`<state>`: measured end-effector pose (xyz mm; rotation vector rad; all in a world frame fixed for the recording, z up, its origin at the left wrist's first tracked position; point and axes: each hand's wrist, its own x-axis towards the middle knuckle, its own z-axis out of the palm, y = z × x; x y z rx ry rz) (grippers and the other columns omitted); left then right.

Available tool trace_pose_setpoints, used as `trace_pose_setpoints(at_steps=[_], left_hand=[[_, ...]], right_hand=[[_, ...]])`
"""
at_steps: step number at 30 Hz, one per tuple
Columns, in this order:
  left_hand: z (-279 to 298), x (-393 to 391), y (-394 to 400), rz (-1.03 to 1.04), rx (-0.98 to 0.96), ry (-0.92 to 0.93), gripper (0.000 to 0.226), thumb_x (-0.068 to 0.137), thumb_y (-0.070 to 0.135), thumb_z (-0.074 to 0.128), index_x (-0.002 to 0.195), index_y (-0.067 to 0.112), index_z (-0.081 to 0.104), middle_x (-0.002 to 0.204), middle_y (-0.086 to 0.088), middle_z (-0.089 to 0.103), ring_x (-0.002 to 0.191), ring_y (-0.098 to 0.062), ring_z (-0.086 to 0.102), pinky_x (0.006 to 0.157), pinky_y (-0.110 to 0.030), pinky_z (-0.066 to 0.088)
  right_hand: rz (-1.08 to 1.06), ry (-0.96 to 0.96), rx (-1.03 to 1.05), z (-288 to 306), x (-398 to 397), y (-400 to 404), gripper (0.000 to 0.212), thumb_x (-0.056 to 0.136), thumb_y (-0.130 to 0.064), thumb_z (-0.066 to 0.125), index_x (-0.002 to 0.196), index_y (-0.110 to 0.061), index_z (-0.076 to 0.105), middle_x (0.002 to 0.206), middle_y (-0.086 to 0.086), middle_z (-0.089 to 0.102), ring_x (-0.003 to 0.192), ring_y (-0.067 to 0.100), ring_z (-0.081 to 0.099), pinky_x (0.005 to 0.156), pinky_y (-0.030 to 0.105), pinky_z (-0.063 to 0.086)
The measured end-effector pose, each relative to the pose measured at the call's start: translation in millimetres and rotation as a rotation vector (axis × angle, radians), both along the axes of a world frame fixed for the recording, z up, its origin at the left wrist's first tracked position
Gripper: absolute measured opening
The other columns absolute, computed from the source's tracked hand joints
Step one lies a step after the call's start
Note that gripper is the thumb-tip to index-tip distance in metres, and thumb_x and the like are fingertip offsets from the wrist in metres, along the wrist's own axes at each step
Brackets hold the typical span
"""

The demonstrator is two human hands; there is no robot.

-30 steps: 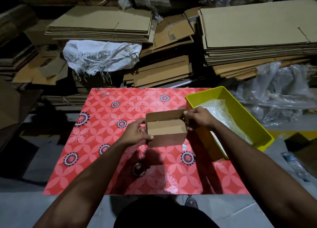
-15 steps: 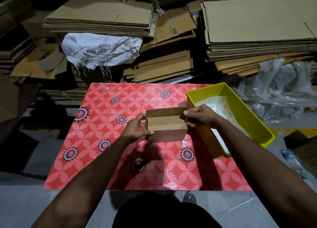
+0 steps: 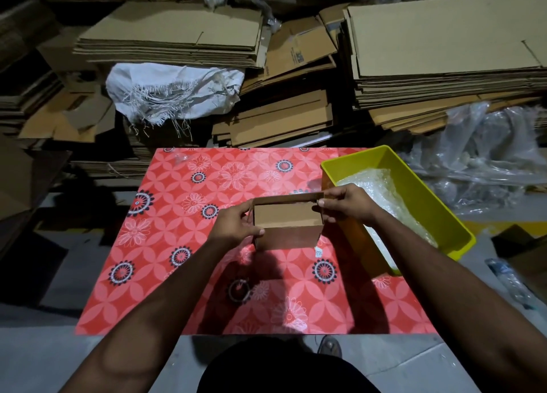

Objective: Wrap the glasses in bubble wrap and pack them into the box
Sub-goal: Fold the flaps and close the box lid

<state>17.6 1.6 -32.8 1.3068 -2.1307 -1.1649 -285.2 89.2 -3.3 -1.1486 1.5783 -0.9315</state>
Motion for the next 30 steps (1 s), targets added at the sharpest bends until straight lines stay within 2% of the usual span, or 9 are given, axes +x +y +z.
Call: trace_pose_setpoints(at_steps=[2, 6, 12, 15, 20, 22, 26, 28, 30], left_hand=[[3, -2, -1, 0.034, 0.001, 0.013, 0.086, 0.053, 0.008, 0.094, 0.132, 0.026, 0.065, 0.100, 0.010, 0.075, 0.085, -0.008, 0.068, 0.072, -0.006, 0.047], [6, -2, -2, 0.078, 0.029, 0.030, 0.089, 0.049, -0.001, 0.093, 0.130, 0.024, 0.066, 0.061, 0.021, 0.064, 0.055, 0.001, 0.056, 0.067, -0.023, 0.053], [9, -5, 0, 0.088, 0.024, 0.031, 0.088, 0.052, -0.011, 0.090, 0.132, 0.016, 0.063, 0.071, 0.006, 0.068, 0.054, -0.003, 0.057, 0.062, -0.024, 0.057], [11, -4, 0, 0.057, -0.014, 0.026, 0.082, 0.054, -0.009, 0.091, 0.129, 0.015, 0.066, 0.083, 0.001, 0.075, 0.065, -0.013, 0.070, 0.062, -0.022, 0.059], [7, -2, -1, 0.080, -0.023, 0.025, 0.067, 0.053, -0.006, 0.093, 0.114, 0.007, 0.070, 0.090, -0.007, 0.073, 0.069, -0.012, 0.065, 0.064, -0.020, 0.058], [6, -1, -2, 0.075, -0.032, 0.028, 0.063, 0.052, -0.005, 0.094, 0.108, 0.009, 0.071, 0.091, -0.010, 0.072, 0.070, -0.012, 0.063, 0.068, -0.022, 0.059], [6, 4, -7, -0.010, -0.081, -0.007, 0.059, 0.054, 0.013, 0.097, 0.107, 0.016, 0.072, 0.087, -0.004, 0.066, 0.072, -0.015, 0.062, 0.074, -0.042, 0.060], [4, 6, -8, -0.061, -0.129, -0.042, 0.055, 0.059, 0.022, 0.095, 0.109, 0.017, 0.072, 0.089, 0.003, 0.062, 0.076, -0.012, 0.060, 0.075, -0.040, 0.057], [0, 8, -5, -0.087, -0.155, -0.057, 0.056, 0.067, 0.025, 0.092, 0.116, 0.013, 0.070, 0.095, 0.004, 0.061, 0.081, -0.005, 0.057, 0.075, -0.024, 0.052]], right_hand=[[-0.017, -0.023, 0.011, 3, 3, -2, 0.018, 0.096, -0.011, 0.066, 0.107, 0.001, 0.072, 0.073, 0.007, 0.074, 0.050, 0.016, 0.065, 0.052, 0.024, 0.054], [-0.043, -0.072, 0.049, 5, 2, -6, 0.021, 0.096, -0.016, 0.066, 0.112, -0.004, 0.072, 0.083, 0.013, 0.076, 0.062, 0.025, 0.071, 0.055, 0.027, 0.060], [-0.025, -0.080, 0.093, 4, -1, -10, 0.023, 0.095, -0.016, 0.066, 0.112, -0.002, 0.072, 0.084, 0.017, 0.075, 0.063, 0.022, 0.073, 0.058, 0.028, 0.062], [-0.009, -0.074, 0.092, 2, -3, -10, 0.023, 0.093, -0.012, 0.068, 0.112, 0.001, 0.072, 0.084, 0.015, 0.076, 0.062, 0.022, 0.072, 0.059, 0.028, 0.062], [0.022, 0.054, 0.049, -13, -9, -5, 0.053, 0.066, -0.018, 0.088, 0.115, -0.004, 0.072, 0.087, 0.034, 0.071, 0.073, 0.034, 0.069, 0.077, 0.046, 0.055], [0.018, 0.104, 0.026, -16, -10, -4, 0.051, 0.066, -0.015, 0.090, 0.113, -0.005, 0.074, 0.081, 0.029, 0.072, 0.071, 0.030, 0.069, 0.080, 0.047, 0.054], [0.067, 0.204, 0.030, -15, -12, -7, 0.048, 0.066, -0.010, 0.092, 0.111, -0.012, 0.076, 0.075, -0.001, 0.077, 0.070, 0.007, 0.068, 0.077, 0.032, 0.053], [0.081, 0.169, 0.071, -14, -14, -6, 0.044, 0.070, -0.009, 0.090, 0.112, -0.010, 0.076, 0.088, 0.005, 0.079, 0.082, 0.011, 0.070, 0.086, 0.033, 0.055], [0.075, 0.062, 0.122, -13, -15, -2, 0.031, 0.078, -0.007, 0.083, 0.108, -0.005, 0.077, 0.102, 0.007, 0.078, 0.096, 0.018, 0.071, 0.091, 0.035, 0.055]])
